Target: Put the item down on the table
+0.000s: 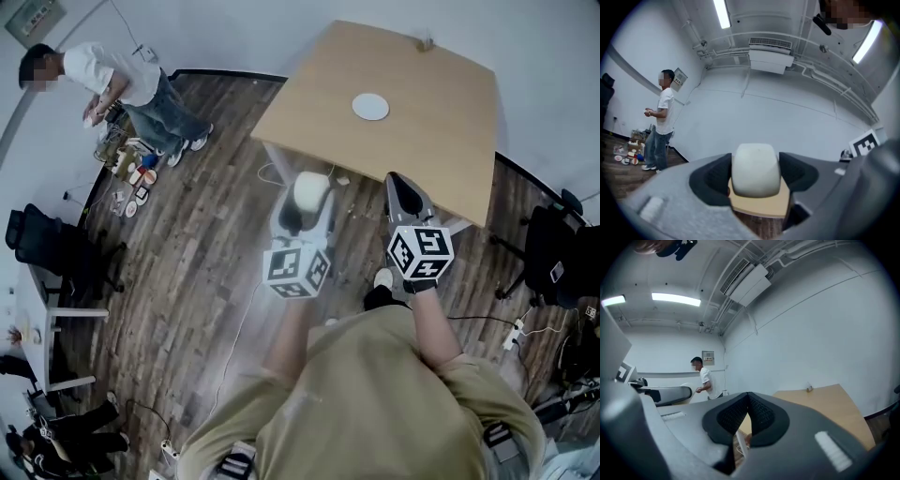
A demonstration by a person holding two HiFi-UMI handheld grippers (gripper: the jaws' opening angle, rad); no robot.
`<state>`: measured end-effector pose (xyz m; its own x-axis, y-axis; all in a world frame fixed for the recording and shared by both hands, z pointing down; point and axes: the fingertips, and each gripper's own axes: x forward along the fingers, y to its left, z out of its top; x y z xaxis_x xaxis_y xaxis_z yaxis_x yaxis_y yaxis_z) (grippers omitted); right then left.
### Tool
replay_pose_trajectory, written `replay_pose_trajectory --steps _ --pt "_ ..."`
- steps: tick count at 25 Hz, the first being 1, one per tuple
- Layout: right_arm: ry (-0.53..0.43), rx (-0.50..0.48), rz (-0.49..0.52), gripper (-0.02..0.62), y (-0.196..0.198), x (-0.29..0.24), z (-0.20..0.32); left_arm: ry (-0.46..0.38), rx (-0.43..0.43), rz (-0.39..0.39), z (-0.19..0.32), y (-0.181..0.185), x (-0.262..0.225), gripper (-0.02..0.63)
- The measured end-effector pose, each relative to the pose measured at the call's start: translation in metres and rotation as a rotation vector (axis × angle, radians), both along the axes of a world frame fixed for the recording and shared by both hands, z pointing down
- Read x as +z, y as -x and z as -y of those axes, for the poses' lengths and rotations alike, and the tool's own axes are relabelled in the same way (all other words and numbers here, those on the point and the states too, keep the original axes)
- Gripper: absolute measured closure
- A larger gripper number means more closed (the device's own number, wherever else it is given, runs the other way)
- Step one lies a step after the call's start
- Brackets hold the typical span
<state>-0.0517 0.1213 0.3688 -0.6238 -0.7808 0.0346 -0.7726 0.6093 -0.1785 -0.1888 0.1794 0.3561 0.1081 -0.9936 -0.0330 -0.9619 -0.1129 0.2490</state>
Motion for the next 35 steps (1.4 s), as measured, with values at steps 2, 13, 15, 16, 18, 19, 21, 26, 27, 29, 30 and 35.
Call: replay_pose_trajectory --steps 2,13,15,16,18,19,21,26,27,29,30,35 --pt "-0.028 -0.004 0.008 0.589 -0.008 -0.012 0.037 -0.017 -0.016 0.007 0.031 -0.008 -0.009 0.288" --pt "-0.106 -0.039 0.011 0.589 -0.041 -0.046 0.161 -0.060 -0.048 0.000 0.154 -0.042 -0.034 0.288" --pt "-0.106 -0.045 -0.002 0.589 -0.046 -0.042 0.174 -0.050 -0.045 -0.016 0.171 -0.047 -0.027 0.288" --pt "-0.107 -0.053 -0.009 0.589 -0.048 -0.040 0.178 -0.047 -0.047 -0.025 0.178 -0.050 -0.024 0.288" --pt "-0.108 -0.064 -0.014 0.589 -0.057 -0.035 0.190 -0.042 -0.052 -0.032 0.193 -0.061 -0.019 0.288" --pt "-0.107 -0.064 -0.012 0.589 -0.065 -0.033 0.197 -0.042 -0.053 -0.031 0.201 -0.068 -0.018 0.288" --pt "-0.099 -0.061 -0.009 0.589 -0.078 -0.029 0.210 -0.042 -0.052 -0.027 0.214 -0.081 -0.016 0.288" --pt "-0.027 -0.064 -0.009 0.589 -0.093 0.000 0.229 0.021 -0.045 -0.012 0.233 -0.099 0.006 0.288" --pt "-0.012 -0.066 -0.011 0.589 -0.093 0.006 0.232 0.038 -0.042 -0.013 0.238 -0.099 0.012 0.288" --pt "0.002 -0.068 -0.013 0.589 -0.089 0.013 0.239 0.061 -0.032 -0.013 0.250 -0.098 0.020 0.288" --pt "0.003 -0.064 -0.014 0.589 -0.087 0.015 0.245 0.065 -0.024 -0.011 0.258 -0.096 0.023 0.288" --pt "0.018 0.006 -0.020 0.589 -0.092 0.028 0.296 0.081 0.035 0.010 0.315 -0.095 0.036 0.288"
